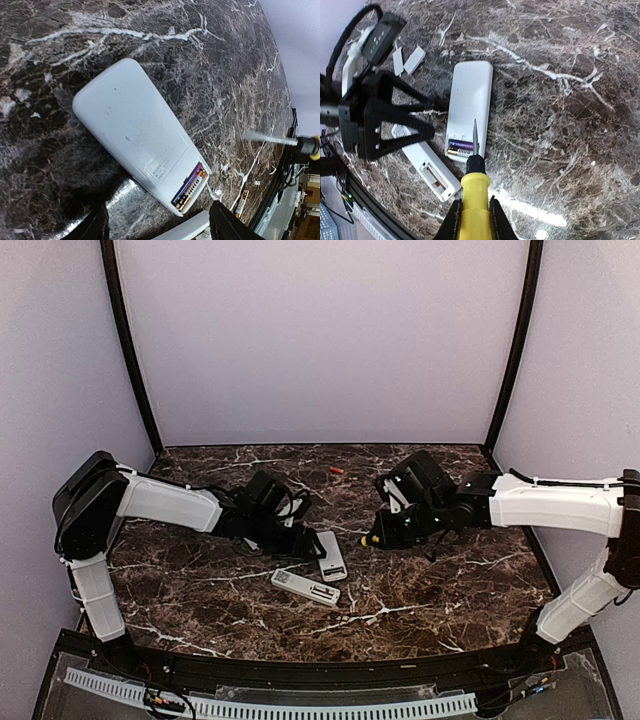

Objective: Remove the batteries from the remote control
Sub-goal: Adjust the remote control without the battery cover at the center of the board, then hold the remote control without the battery cover at the center of the board.

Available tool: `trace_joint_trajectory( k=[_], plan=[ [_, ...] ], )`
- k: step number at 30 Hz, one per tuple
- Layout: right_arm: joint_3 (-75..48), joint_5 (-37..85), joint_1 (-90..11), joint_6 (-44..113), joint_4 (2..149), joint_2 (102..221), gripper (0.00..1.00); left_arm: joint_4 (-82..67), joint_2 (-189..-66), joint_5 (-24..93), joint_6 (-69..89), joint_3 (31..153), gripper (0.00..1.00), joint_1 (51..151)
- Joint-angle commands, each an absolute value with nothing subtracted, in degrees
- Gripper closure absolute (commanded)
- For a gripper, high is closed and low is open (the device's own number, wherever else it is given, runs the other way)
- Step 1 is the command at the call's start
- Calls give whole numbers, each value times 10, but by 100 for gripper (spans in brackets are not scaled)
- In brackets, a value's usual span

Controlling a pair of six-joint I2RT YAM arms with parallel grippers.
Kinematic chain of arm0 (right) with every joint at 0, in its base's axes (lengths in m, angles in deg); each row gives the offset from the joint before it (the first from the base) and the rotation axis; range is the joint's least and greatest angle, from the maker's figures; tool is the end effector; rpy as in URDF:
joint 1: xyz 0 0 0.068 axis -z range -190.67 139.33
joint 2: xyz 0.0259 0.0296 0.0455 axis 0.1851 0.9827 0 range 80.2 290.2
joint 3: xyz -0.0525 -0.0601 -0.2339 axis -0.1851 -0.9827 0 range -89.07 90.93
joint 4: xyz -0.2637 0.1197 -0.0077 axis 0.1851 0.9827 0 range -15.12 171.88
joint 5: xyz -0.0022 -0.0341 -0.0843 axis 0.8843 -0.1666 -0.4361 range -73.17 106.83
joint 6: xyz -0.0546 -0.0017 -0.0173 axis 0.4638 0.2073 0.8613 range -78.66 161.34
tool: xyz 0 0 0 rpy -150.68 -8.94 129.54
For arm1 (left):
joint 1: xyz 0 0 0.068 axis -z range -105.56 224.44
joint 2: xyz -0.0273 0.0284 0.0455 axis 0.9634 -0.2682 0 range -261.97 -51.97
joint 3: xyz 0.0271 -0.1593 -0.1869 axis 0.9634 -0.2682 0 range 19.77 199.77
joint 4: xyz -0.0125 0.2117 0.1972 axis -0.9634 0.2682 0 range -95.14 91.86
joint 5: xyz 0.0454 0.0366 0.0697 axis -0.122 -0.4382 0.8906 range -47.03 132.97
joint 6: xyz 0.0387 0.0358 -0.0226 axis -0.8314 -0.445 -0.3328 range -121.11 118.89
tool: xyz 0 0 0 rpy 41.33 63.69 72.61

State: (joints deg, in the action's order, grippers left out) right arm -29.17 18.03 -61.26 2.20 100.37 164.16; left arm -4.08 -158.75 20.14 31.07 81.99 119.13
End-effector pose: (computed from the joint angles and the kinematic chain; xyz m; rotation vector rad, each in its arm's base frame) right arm 0.2183 0.2670 0.2050 -0.2664 2.5569 0.6870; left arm 0.2763 -0.2955 0.1110 0.4903 2.5320 -1.0581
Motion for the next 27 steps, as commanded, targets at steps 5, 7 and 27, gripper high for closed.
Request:
trace_joint_trajectory(
  k=[5,7,27],
  plan=[
    [-288,170,-652,30,1059,1645,100,-15,-1595,248,335,855,35,1185],
    [-286,170,-657,28,1062,1654,100,-24,-1598,247,341,854,37,1185],
    [-263,170,-664,12,1052,1699,100,-32,-1645,261,352,864,58,1198]
  ],
)
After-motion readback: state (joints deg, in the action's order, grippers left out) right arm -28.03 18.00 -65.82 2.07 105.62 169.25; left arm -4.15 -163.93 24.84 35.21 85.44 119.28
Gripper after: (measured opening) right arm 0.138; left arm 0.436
